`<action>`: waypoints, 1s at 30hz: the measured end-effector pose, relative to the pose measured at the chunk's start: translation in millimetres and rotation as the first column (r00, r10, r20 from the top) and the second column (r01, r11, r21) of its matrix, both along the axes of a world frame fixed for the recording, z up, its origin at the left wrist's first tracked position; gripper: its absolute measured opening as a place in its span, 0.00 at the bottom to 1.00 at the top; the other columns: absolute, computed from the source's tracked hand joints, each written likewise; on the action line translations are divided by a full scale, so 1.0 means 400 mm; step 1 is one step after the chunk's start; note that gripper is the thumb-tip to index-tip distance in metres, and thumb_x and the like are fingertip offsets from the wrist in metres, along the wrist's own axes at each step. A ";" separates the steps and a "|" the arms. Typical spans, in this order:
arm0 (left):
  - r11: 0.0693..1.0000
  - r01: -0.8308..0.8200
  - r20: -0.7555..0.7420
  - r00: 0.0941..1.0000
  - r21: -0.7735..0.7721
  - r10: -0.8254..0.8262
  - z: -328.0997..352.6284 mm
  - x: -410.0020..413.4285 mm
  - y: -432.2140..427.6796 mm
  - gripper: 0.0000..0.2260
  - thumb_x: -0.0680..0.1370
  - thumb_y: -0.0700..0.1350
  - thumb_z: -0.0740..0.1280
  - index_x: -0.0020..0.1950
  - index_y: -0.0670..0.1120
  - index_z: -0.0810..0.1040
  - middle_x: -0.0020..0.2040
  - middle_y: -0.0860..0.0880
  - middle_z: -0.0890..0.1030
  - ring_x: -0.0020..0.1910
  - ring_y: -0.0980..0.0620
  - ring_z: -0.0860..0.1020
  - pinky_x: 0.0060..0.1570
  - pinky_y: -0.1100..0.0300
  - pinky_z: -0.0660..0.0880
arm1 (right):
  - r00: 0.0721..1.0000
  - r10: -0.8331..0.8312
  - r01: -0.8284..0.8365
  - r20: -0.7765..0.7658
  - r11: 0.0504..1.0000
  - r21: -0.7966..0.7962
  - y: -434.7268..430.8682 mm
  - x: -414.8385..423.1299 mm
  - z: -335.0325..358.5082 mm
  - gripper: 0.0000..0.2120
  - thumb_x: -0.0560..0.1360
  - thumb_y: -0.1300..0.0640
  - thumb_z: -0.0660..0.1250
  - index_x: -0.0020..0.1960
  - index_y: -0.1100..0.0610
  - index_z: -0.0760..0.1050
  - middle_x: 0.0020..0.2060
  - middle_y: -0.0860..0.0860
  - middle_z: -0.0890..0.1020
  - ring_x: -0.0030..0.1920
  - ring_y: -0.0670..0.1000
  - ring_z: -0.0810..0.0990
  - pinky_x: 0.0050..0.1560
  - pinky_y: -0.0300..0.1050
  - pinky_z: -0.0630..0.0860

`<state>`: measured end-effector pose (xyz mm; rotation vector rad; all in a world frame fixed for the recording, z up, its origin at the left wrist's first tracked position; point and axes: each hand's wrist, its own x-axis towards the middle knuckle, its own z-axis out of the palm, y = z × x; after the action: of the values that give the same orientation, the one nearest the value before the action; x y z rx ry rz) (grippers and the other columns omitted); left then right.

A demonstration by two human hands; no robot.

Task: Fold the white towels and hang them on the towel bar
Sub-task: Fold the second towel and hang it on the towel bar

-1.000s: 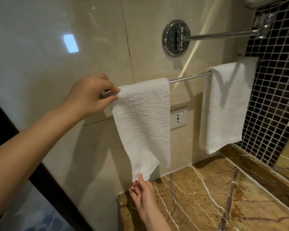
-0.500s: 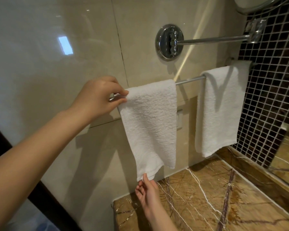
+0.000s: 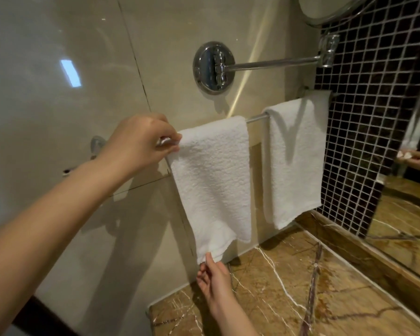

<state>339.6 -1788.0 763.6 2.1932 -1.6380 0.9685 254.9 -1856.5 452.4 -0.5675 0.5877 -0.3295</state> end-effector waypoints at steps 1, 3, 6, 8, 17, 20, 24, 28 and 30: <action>1.000 0.008 0.002 1.000 0.003 -0.008 0.001 0.000 -0.007 0.06 0.72 0.42 0.73 0.47 0.42 0.85 0.41 0.44 0.82 0.37 0.44 0.79 0.35 0.57 0.68 | 1.000 -0.004 0.004 0.002 1.000 0.000 -0.007 -0.001 0.001 0.07 0.78 0.59 0.64 0.42 0.60 0.70 0.28 0.53 0.73 0.29 0.49 0.71 0.29 0.39 0.70; 1.000 0.028 0.008 1.000 0.002 -0.028 0.001 -0.001 -0.019 0.06 0.71 0.41 0.74 0.47 0.41 0.85 0.41 0.44 0.82 0.38 0.43 0.79 0.35 0.55 0.71 | 1.000 -0.007 0.007 0.003 1.000 -0.001 -0.019 -0.002 0.001 0.07 0.78 0.59 0.64 0.43 0.60 0.70 0.29 0.53 0.73 0.29 0.48 0.71 0.29 0.38 0.70; 0.999 0.052 0.026 0.998 -0.003 -0.052 -0.004 -0.002 -0.036 0.07 0.71 0.40 0.74 0.47 0.41 0.85 0.41 0.43 0.82 0.37 0.42 0.79 0.35 0.56 0.70 | 1.000 -0.003 0.003 0.008 1.000 -0.008 -0.039 0.000 0.000 0.07 0.78 0.59 0.64 0.42 0.60 0.69 0.29 0.53 0.72 0.28 0.48 0.71 0.29 0.38 0.70; 0.998 0.061 0.039 0.997 -0.006 -0.061 -0.008 -0.001 -0.047 0.06 0.71 0.40 0.74 0.47 0.41 0.85 0.41 0.42 0.82 0.36 0.41 0.79 0.35 0.56 0.70 | 1.000 -0.004 0.004 0.009 1.000 -0.013 -0.054 0.002 -0.002 0.07 0.78 0.59 0.64 0.42 0.59 0.69 0.28 0.52 0.72 0.28 0.47 0.71 0.29 0.37 0.69; 0.996 0.092 0.036 0.995 -0.021 -0.091 -0.011 0.002 -0.098 0.06 0.72 0.40 0.74 0.47 0.41 0.85 0.41 0.41 0.82 0.38 0.40 0.80 0.37 0.50 0.75 | 1.000 -0.017 0.017 -0.006 0.999 -0.036 -0.099 0.001 0.004 0.07 0.78 0.59 0.64 0.43 0.60 0.69 0.30 0.53 0.72 0.30 0.48 0.70 0.33 0.39 0.69; 0.995 0.100 0.022 0.995 -0.025 -0.099 -0.011 0.003 -0.116 0.06 0.71 0.40 0.74 0.47 0.41 0.85 0.41 0.41 0.82 0.38 0.39 0.79 0.37 0.50 0.74 | 1.000 -0.028 0.028 0.000 0.999 -0.029 -0.111 -0.001 0.006 0.08 0.78 0.59 0.64 0.42 0.60 0.68 0.29 0.53 0.72 0.30 0.48 0.70 0.33 0.40 0.68; 0.993 0.112 0.024 0.994 -0.025 -0.111 -0.009 0.002 -0.135 0.07 0.71 0.40 0.74 0.48 0.41 0.85 0.41 0.42 0.82 0.38 0.40 0.79 0.37 0.50 0.74 | 0.999 -0.033 0.033 -0.012 0.999 -0.037 -0.126 -0.004 0.004 0.08 0.78 0.58 0.64 0.43 0.60 0.68 0.28 0.52 0.72 0.30 0.48 0.70 0.33 0.40 0.68; 0.993 0.115 0.016 0.993 -0.029 -0.115 -0.012 -0.002 -0.150 0.06 0.71 0.39 0.74 0.48 0.41 0.85 0.41 0.42 0.82 0.39 0.40 0.79 0.37 0.51 0.73 | 0.999 -0.028 0.027 -0.029 0.998 -0.055 -0.142 -0.007 0.001 0.09 0.78 0.57 0.64 0.43 0.59 0.68 0.28 0.51 0.73 0.30 0.47 0.72 0.32 0.39 0.71; 0.993 0.112 0.016 0.994 -0.037 -0.111 -0.014 -0.005 -0.154 0.07 0.71 0.39 0.74 0.48 0.40 0.84 0.41 0.41 0.81 0.40 0.40 0.79 0.38 0.49 0.74 | 0.999 -0.021 0.019 -0.033 0.998 -0.055 -0.147 -0.009 0.002 0.09 0.78 0.57 0.64 0.43 0.59 0.68 0.29 0.51 0.74 0.30 0.47 0.72 0.32 0.38 0.72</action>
<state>337.7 -1849.6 758.1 2.0509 -1.7135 0.9771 251.4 -1915.3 453.1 -0.6207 0.6190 -0.3564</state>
